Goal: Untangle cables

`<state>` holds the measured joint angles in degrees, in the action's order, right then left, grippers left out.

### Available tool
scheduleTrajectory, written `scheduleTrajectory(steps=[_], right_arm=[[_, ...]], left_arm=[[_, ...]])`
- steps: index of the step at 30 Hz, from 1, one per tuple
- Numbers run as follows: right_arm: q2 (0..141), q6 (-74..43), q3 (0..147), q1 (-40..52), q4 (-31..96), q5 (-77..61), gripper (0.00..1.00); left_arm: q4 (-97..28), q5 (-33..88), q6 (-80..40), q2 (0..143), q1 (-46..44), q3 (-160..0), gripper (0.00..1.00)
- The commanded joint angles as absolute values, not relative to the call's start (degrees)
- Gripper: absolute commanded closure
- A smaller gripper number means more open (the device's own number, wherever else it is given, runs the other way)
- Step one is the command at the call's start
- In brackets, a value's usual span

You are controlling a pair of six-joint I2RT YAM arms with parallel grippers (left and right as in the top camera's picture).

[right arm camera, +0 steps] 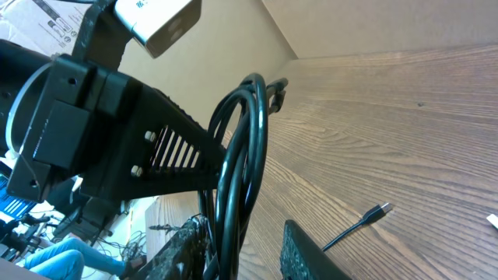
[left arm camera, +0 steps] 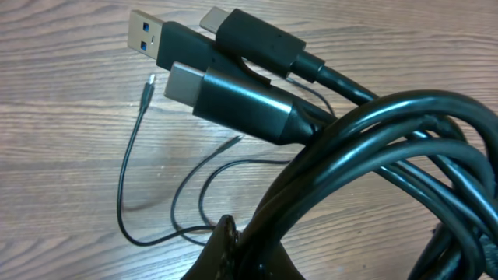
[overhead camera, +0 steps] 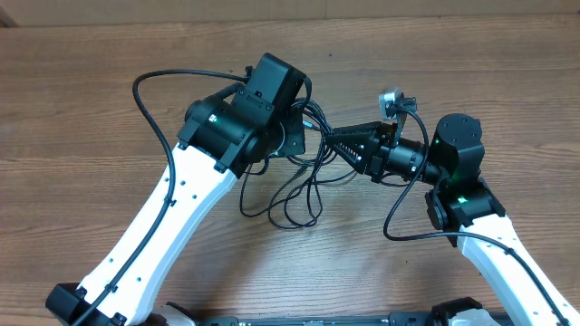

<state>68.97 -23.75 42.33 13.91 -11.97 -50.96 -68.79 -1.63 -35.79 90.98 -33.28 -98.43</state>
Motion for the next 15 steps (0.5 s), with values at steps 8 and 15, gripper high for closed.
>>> scheduleTrajectory(steps=[8, 15], right_arm=[[68.90, -23.49, 42.83, 13.82, -12.14, -50.68, 0.77], [68.90, -23.49, 42.83, 13.82, -12.10, -50.68, 0.77]], left_arm=[[-65.80, 0.91, -34.68, 90.67, -33.41, -99.53, 0.96], [-66.17, 0.84, -34.68, 90.67, -33.41, -99.53, 0.96]])
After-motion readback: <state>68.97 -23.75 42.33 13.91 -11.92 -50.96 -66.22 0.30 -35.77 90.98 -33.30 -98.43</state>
